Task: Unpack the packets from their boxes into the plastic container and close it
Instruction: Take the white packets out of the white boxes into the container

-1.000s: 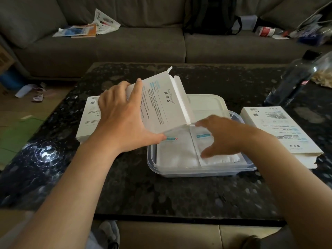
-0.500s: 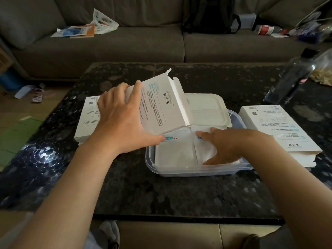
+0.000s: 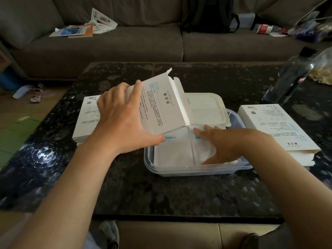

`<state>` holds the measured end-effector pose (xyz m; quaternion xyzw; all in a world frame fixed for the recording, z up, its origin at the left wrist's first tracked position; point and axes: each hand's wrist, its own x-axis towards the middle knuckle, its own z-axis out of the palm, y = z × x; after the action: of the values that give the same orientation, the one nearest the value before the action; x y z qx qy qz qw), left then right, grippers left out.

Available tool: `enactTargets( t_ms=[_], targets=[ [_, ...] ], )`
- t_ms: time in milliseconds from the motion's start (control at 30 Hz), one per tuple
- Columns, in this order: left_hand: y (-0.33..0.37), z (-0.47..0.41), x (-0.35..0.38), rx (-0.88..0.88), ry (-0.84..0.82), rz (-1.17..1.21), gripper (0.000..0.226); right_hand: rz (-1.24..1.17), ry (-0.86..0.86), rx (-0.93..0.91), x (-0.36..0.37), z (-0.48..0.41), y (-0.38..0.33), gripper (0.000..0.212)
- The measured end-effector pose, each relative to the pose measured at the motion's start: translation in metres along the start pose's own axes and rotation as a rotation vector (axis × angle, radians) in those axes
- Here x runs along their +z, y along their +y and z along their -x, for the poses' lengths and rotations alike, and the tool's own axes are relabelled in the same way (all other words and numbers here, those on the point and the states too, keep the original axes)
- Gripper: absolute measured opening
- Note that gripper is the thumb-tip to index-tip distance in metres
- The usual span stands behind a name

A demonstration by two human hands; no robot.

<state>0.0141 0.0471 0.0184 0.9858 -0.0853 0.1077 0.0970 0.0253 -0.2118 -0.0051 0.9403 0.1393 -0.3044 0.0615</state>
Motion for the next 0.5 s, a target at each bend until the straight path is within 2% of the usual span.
enactTargets(
  t_ms=[233, 500],
  targets=[
    [-0.0031, 0.0001, -0.0013, 0.005, 0.007, -0.016, 0.141, 0.025, -0.024, 0.002, 0.0019, -0.0046, -0.0005, 0.106],
    [-0.0008, 0.0012, -0.0028, 0.012, 0.001, -0.004, 0.14, -0.056, 0.007, -0.012, -0.0006, 0.0007, 0.0054, 0.107]
  ],
)
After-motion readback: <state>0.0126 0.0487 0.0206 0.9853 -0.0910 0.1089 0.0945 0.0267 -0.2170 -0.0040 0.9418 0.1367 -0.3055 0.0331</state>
